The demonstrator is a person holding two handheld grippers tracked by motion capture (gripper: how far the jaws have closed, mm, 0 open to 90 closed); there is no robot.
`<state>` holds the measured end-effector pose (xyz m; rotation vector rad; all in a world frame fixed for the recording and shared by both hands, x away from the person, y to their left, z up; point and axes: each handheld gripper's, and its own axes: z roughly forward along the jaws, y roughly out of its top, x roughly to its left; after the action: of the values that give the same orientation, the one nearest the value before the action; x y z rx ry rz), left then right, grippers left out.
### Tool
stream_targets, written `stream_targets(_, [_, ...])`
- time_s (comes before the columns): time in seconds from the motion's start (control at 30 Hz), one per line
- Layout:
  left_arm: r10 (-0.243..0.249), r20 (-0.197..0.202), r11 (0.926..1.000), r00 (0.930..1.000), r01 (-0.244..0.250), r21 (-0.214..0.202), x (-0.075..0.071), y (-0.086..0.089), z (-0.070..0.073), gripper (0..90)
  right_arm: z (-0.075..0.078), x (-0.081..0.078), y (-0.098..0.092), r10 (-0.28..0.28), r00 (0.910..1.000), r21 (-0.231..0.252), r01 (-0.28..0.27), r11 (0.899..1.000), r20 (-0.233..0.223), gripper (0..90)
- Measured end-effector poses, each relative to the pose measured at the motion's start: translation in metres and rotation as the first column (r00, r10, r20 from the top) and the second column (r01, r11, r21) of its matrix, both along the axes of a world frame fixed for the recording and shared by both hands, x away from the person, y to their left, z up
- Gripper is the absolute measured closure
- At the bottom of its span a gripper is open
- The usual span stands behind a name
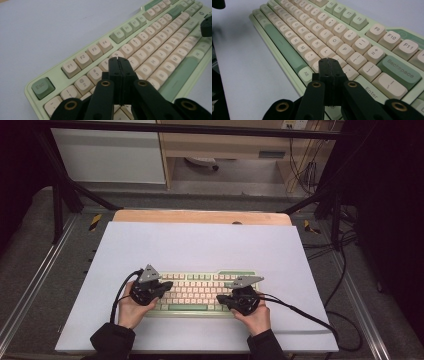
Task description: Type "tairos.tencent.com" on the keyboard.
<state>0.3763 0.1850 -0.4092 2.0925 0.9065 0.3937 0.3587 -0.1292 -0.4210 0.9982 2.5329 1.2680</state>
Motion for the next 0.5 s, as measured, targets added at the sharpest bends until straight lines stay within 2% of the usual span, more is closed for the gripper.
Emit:
stream_targets(0.17, [0.011,-0.005,0.9998,0.9999,-0.011,0.014,0.004,-0.002,-0.005,89.3,-0.001,0.000,0.000,0.000,1.0000,0.000,0.000,1.000,0.000,90.0])
stream_targets(0.5, [0.003,-0.019,0.9993,0.9998,-0.002,0.036,0.004,-0.006,-0.013,89.3,0.000,0.000,0.000,0.000,1.0000,-0.002,0.000,1.000,-0.001,90.0])
